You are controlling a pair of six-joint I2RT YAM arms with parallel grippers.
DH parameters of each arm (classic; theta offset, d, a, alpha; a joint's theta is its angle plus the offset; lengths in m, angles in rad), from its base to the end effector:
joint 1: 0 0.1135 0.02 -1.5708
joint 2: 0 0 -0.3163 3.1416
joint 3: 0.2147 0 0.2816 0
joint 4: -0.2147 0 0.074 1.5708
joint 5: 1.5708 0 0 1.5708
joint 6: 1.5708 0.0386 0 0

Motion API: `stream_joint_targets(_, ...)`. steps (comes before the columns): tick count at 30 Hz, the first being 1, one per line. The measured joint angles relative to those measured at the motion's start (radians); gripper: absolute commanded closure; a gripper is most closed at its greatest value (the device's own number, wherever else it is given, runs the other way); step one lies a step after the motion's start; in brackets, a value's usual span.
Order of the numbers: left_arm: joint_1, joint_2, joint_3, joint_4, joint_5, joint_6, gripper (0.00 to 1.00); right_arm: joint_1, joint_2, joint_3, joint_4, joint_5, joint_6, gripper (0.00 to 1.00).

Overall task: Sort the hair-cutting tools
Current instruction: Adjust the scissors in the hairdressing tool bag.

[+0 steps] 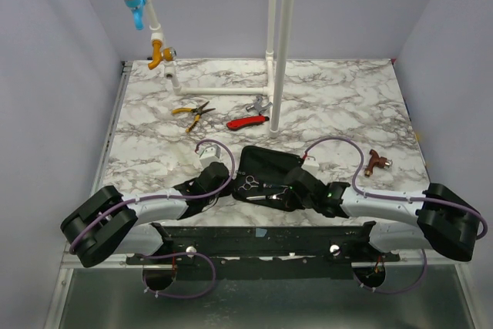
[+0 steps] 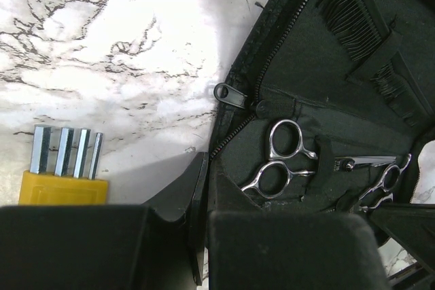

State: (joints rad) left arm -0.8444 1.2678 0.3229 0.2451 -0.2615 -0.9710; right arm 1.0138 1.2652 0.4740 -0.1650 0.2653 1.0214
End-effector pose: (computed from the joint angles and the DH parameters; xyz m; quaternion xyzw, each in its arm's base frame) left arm 0.1539 -0.1583 0.1559 -0.1117 0.8936 -0.2569 0.3506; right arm 0.1276 0.1857 0.1708 0.0436 0.9446 0.1889 0.2648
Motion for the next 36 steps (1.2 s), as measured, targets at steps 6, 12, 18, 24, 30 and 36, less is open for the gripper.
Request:
stream_joint_targets(6,-0.005,0.001,-0.001,0.001,-0.008,-0.007,1.00,0.002,0.024,0.019,-0.003,-0.002,-0.011,0.99)
stream_joint_targets(12,-0.015,0.003,-0.001,0.002,-0.024,-0.010,1.00,0.006,0.045,0.043,-0.022,-0.001,-0.033,0.99)
stream_joint_targets(18,-0.018,0.004,-0.001,0.002,-0.031,-0.018,1.00,0.010,0.064,0.067,-0.047,0.000,-0.055,0.99)
stream_joint_targets(24,-0.030,0.004,-0.007,0.013,-0.053,-0.037,1.00,0.016,0.066,0.068,-0.046,0.007,-0.061,0.99)
stream_joint_targets(30,-0.050,-0.026,-0.045,0.029,-0.122,-0.089,1.00,0.021,0.066,0.045,0.021,0.019,-0.013,0.90)
stream_joint_targets(36,-0.078,-0.103,-0.104,0.006,-0.214,-0.159,1.00,0.023,0.084,0.013,0.141,0.018,0.050,0.86)
